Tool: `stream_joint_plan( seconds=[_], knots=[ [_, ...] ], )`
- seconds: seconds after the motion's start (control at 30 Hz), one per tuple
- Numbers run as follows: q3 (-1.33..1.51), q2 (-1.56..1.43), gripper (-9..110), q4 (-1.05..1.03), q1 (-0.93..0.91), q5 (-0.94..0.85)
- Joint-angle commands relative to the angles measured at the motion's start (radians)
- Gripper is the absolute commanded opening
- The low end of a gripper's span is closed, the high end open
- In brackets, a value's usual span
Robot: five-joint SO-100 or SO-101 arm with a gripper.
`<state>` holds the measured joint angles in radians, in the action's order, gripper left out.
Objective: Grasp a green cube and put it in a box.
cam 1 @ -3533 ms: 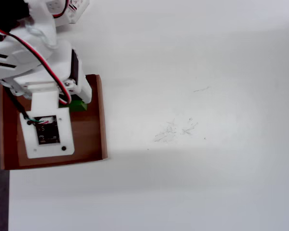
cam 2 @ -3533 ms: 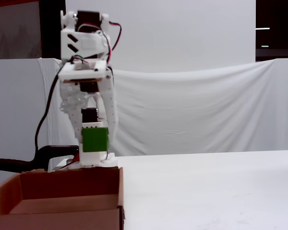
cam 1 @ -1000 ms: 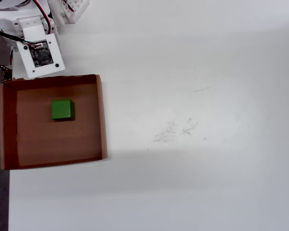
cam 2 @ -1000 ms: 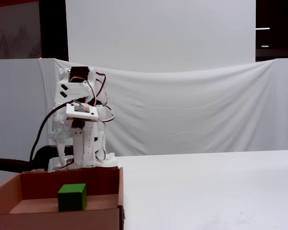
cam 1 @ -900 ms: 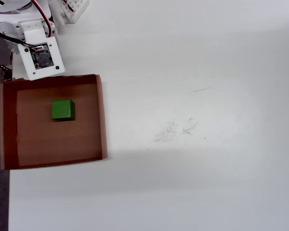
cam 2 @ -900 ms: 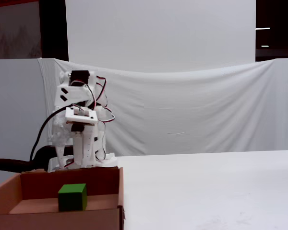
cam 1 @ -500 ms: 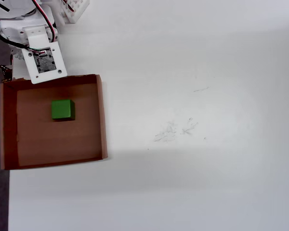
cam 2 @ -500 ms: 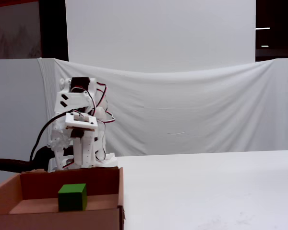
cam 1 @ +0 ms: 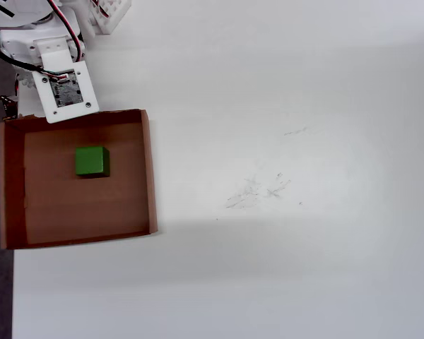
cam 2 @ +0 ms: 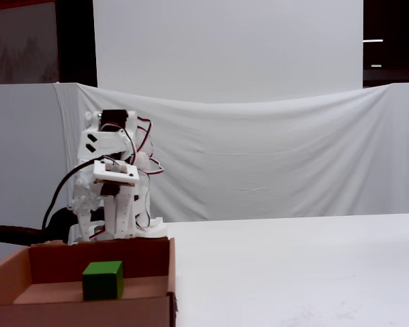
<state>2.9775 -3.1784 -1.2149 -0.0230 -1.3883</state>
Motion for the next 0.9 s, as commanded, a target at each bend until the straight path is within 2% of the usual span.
stream_joint_plan(
  seconds=[0.0,0.17,0.23,0.27,0.3,0.87],
  knots=[
    [-0.006,-0.006,15,-0.012,0.021,-0.015],
    [-0.006,-0.006,20,-0.025,0.026,0.084],
    [-0.005,-0.005,21,-0.031,0.025,0.245],
    [-0.005,-0.005,21,-0.017,0.025,0.402],
    [-0.005,-0.005,21,-0.015,0.025,0.425],
    [-0.005,-0.005,21,-0.015,0.025,0.425]
  ],
)
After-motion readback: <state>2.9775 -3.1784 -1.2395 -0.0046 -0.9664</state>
